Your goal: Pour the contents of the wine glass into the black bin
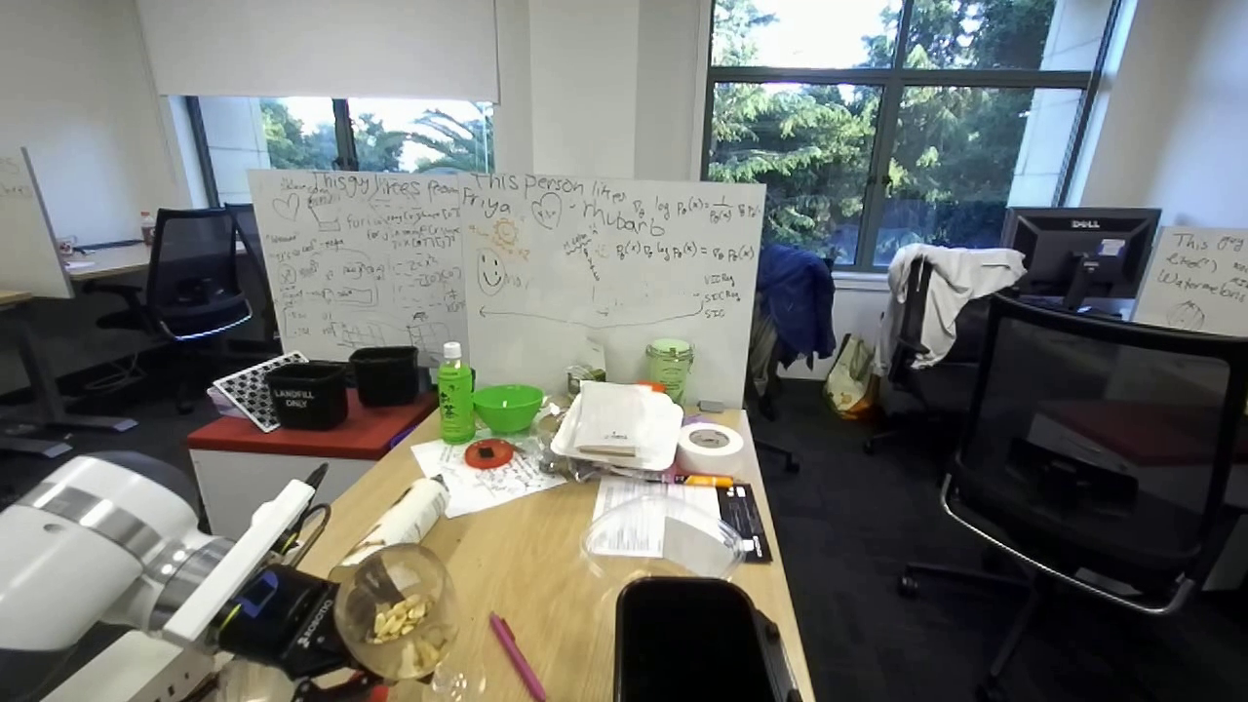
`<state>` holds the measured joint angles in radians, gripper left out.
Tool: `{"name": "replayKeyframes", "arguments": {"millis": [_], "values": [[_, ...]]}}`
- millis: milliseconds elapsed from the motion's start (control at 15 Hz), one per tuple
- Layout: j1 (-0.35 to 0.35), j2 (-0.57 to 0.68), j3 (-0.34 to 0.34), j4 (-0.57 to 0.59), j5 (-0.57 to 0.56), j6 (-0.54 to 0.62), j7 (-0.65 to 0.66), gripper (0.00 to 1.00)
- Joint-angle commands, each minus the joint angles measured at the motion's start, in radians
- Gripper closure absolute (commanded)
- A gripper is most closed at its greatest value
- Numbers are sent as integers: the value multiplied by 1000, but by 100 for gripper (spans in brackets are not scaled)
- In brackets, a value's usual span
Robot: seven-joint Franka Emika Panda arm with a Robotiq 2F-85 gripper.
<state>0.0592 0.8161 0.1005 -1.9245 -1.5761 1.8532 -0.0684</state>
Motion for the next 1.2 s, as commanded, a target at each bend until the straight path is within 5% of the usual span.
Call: {"name": "replayKeyframes", "arguments": {"millis": [0,1133], "values": [[-23,-84,12,-54,30,62,-13,96],[-112,-269,-10,-35,233,466,-266,96]]}}
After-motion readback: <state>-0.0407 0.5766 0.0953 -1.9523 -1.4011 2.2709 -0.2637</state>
